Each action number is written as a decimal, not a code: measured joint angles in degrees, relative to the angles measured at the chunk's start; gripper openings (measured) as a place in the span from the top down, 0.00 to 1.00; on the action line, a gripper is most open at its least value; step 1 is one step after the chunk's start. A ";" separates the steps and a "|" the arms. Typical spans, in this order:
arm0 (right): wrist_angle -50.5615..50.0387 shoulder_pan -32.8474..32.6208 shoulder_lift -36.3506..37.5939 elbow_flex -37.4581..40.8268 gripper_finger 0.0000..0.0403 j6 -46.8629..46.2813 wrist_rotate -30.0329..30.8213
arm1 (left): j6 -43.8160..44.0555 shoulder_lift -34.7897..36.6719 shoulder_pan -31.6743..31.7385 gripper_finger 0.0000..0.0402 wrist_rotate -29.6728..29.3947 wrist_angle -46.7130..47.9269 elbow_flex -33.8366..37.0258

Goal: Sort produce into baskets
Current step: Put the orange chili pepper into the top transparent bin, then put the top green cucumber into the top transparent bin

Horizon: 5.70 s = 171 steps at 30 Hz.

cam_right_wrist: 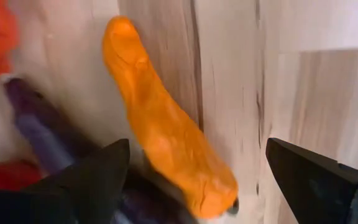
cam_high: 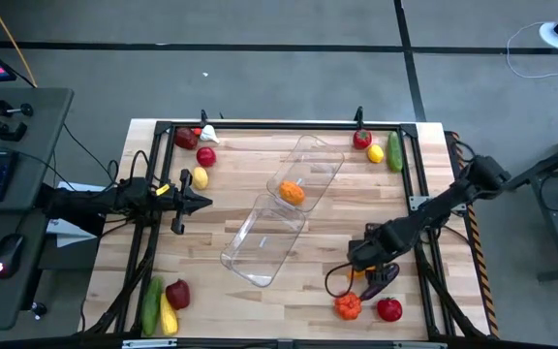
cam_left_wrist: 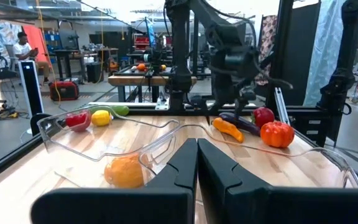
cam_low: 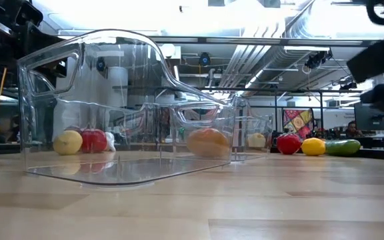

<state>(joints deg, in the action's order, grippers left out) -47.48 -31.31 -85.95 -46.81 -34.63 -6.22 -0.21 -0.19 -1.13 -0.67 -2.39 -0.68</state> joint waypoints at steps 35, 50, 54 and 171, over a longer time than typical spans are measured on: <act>-28.61 12.36 1.58 -6.89 0.84 15.20 30.12 | 0.00 0.00 0.01 1.00 -0.01 0.01 0.00; 11.23 38.94 21.45 -8.63 0.75 0.68 29.12 | 0.02 0.00 0.00 1.00 0.00 0.00 0.02; 25.10 41.67 17.18 -8.63 0.74 3.00 24.48 | 0.02 0.00 0.01 1.00 0.00 0.00 0.00; 13.37 49.19 19.75 -8.63 0.63 -16.24 29.87 | 0.00 0.00 0.00 1.00 0.00 0.00 -0.01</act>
<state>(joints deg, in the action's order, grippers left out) -34.11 17.88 -66.20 -55.44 -50.87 23.66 -0.21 -0.19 -1.13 -0.67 -2.39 -0.69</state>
